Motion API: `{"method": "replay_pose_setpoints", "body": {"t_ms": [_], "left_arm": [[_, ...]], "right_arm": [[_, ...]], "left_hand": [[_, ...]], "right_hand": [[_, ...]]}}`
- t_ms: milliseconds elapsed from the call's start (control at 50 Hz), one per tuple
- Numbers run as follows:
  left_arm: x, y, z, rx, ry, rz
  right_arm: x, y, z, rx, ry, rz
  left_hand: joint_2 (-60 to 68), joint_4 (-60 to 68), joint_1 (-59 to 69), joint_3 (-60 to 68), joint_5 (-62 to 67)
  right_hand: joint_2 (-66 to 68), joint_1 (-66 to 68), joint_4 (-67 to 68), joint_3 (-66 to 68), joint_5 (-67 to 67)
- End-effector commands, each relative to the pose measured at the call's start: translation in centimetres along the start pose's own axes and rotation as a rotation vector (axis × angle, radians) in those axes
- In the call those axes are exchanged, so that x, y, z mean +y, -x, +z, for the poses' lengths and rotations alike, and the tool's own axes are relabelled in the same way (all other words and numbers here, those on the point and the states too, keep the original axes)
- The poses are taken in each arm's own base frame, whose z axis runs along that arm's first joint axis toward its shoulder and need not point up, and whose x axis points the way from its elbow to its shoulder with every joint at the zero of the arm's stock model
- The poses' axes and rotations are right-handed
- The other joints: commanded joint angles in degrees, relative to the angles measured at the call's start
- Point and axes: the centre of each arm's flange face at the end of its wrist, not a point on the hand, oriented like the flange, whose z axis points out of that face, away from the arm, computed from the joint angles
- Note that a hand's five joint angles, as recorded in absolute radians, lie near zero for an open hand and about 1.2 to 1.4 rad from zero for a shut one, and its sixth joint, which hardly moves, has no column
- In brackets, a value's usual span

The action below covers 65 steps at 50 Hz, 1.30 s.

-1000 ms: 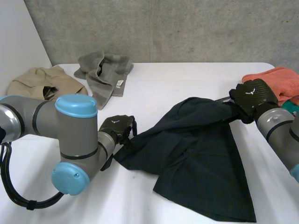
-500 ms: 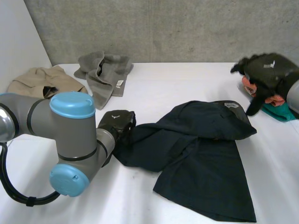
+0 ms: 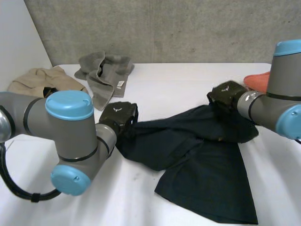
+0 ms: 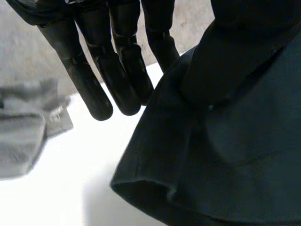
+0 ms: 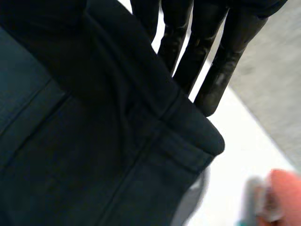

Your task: Fold the laundry.

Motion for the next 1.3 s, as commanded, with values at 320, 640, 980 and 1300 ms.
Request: {"method": "replay_pose_setpoints", "body": {"t_ms": [320,640,980,1300], "left_arm": [[-23.9,5.5,1.8,-0.413,-1.134,0.389],[-11.3,3.2,1.1,-0.249,-0.662,0.416],[-5.7,1.1,-10.1,-0.075,-0.247,0.455],[-2.8,-0.9,-20.0,0.179,0.224,0.574]], "right_arm": [[-16.9,-11.4,-3.8,0.795,-1.021,-0.15],[-8.4,-4.3,-0.3,0.458,-0.757,-0.09],[-2.6,2.2,-9.6,0.055,-0.211,0.02],[1.1,5.3,-18.5,-0.281,0.23,-0.209]], "left_hand": [[13.25,13.26,15.59,13.73,14.39],[13.25,13.26,15.59,13.73,14.39],[13.25,13.26,15.59,13.73,14.39],[13.25,13.26,15.59,13.73,14.39]], "right_hand": [[13.16,25.24,13.97,14.23,17.01],[13.16,25.24,13.97,14.23,17.01],[13.16,25.24,13.97,14.23,17.01],[13.16,25.24,13.97,14.23,17.01]]}}
